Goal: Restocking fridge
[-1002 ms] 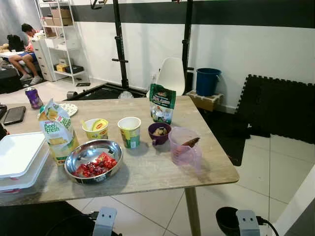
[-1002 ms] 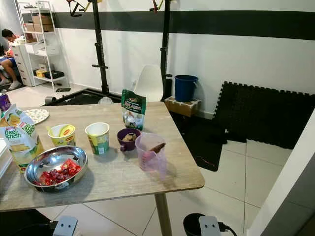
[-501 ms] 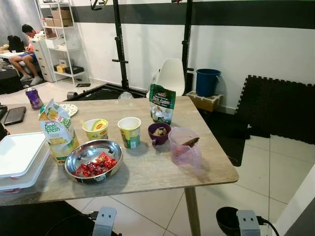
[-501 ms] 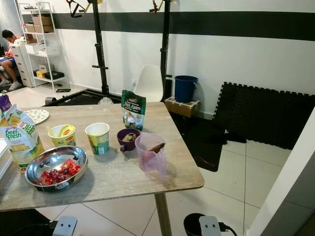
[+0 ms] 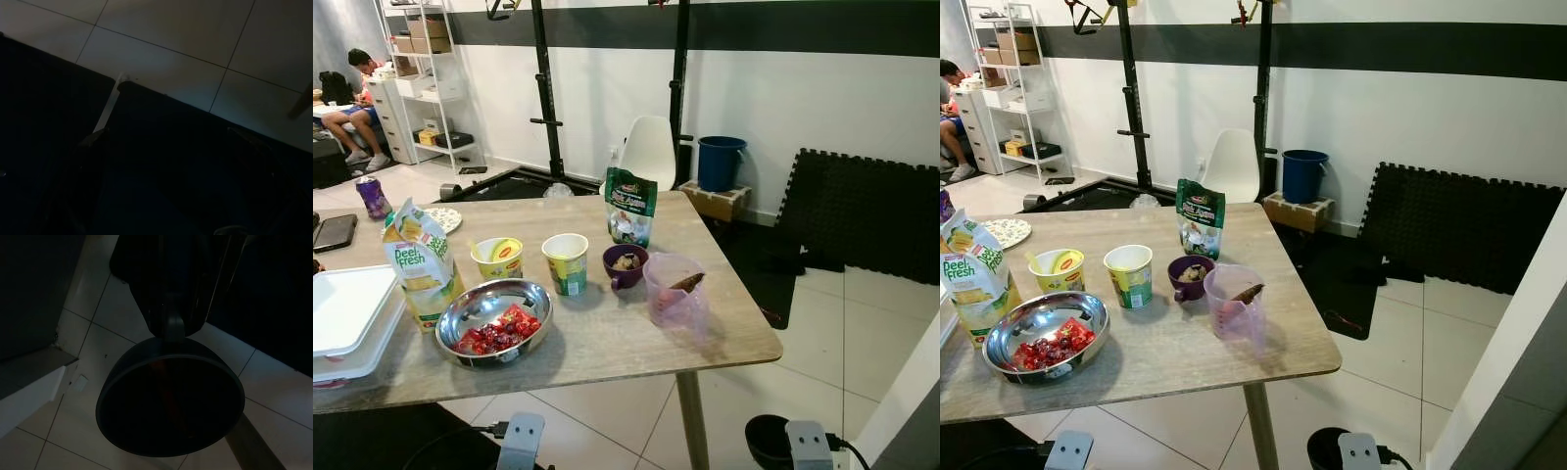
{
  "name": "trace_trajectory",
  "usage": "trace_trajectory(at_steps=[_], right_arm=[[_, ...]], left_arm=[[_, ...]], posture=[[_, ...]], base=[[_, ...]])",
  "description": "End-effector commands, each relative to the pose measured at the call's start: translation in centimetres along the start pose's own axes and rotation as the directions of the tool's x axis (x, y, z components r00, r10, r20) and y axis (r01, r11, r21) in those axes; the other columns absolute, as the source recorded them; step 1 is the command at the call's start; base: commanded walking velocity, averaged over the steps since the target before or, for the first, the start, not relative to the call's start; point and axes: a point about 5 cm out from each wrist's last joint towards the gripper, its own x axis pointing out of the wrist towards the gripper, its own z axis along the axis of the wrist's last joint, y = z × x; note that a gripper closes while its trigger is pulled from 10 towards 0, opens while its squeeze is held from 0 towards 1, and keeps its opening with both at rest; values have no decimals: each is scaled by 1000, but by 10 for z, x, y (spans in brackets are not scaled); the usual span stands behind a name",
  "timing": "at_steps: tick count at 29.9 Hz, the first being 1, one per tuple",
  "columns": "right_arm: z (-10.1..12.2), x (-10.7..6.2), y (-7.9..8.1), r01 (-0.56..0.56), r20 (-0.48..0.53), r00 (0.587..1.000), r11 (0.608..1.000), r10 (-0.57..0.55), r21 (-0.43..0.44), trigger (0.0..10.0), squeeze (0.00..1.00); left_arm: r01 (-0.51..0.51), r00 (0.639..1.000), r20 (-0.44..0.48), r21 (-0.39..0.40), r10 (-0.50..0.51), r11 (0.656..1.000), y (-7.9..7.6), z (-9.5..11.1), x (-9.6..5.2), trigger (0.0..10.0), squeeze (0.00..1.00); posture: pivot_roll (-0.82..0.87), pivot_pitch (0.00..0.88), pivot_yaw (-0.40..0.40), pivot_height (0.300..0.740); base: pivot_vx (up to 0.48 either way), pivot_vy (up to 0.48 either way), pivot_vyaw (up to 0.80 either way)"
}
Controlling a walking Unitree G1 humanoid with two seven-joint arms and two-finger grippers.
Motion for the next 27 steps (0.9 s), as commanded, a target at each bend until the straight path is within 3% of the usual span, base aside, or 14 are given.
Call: trace_trajectory(at_steps=[1, 9, 19, 27], right_arm=[[2, 0, -2, 10, 13, 1000, 1000, -10, 12, 10000, 0], [7, 2, -2, -1, 23, 1000, 1000, 1, -10, 10000, 0], [17, 4, -6, -47, 42, 998, 993, 51, -104, 10000, 0], [19, 5, 2, -61, 46, 997, 994, 65, -93, 10000, 0]], left_arm=[[1, 1000, -25, 11, -1, 1000, 1, -7, -2, 10000, 0], [-11, 1000, -17, -1, 11, 1000, 2, -5, -1, 10000, 0], [-21, 999, -25, -33, 20, 999, -4, -13, -4, 10000, 0], [-22, 999, -30, -18, 21, 1000, 4, -14, -5, 10000, 0]], posture=[[-30, 48, 0, 740], [-27, 50, -21, 740], [-13, 71, -78, 740], [4, 70, -68, 740]], base=[[0, 0, 0], [0, 0, 0], [0, 0, 0], [0, 0, 0]])
